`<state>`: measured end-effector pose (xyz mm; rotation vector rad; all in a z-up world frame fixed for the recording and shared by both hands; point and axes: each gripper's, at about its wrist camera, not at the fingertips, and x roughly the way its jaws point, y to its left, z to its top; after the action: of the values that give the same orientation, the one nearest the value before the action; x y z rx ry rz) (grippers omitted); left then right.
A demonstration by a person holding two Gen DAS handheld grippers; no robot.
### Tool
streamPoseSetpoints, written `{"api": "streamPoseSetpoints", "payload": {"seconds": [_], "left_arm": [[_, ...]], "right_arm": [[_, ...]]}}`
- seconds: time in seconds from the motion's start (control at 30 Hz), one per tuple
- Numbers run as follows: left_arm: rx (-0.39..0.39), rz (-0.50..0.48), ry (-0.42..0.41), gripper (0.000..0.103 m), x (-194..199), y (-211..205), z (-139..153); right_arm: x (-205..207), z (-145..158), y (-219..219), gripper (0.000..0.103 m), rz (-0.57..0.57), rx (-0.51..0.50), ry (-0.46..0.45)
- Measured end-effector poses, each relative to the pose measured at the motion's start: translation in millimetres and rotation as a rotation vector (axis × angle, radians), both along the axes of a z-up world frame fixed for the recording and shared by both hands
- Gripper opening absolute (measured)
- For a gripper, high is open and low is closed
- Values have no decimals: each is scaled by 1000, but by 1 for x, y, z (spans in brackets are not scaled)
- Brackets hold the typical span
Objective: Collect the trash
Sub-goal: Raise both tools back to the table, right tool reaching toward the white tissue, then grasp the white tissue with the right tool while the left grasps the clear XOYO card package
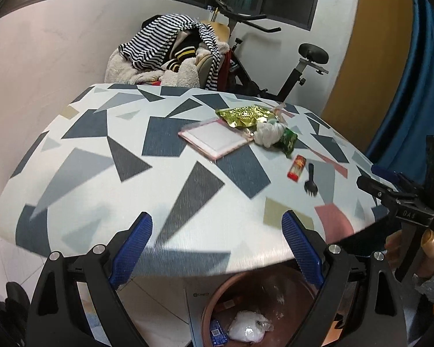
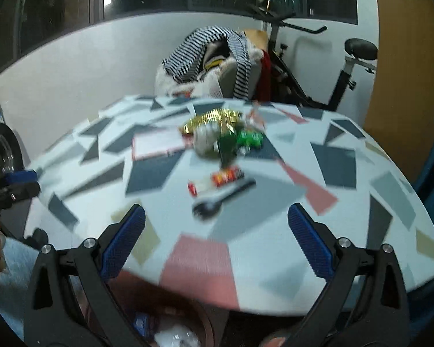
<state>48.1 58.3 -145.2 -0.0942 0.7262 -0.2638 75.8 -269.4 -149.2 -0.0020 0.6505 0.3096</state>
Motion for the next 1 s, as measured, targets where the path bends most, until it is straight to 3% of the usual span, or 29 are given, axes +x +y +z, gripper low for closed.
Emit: {"api": "streamPoseSetpoints", "payload": {"seconds": [0.1, 0.17, 0.3, 0.33, 0.37, 0.47, 0.8, 0.83, 0.9, 1.0], "left_arm": [[-3, -13, 24, 89, 21, 2, 7], [13, -27, 24, 89, 37, 2, 13], [43, -49, 23, 89, 65, 4, 19], [53, -54, 23, 89, 72, 5, 19], [63, -59, 23, 89, 80, 5, 20], [81, -79, 26, 89, 100, 8, 18], [94, -117, 63, 90, 140, 6, -3], [99, -125, 66, 91, 143, 5, -6], [110, -144, 70, 93, 149, 2, -11], [120, -169, 84, 96, 158, -4, -17]], "right_arm": [[31, 6, 5, 97, -38, -22, 47], [54, 13, 6, 97, -4, 50, 56], [92, 18, 23, 97, 63, 48, 59], [100, 18, 28, 95, 81, 44, 57], [110, 18, 34, 85, 97, 32, 59], [142, 13, 51, 69, 117, 17, 98], [197, -29, 84, 68, 73, -104, 206], [198, -31, 86, 66, 74, -120, 202], [197, -32, 86, 45, 70, -148, 191], [193, -27, 75, 45, 81, -73, 180]]}}
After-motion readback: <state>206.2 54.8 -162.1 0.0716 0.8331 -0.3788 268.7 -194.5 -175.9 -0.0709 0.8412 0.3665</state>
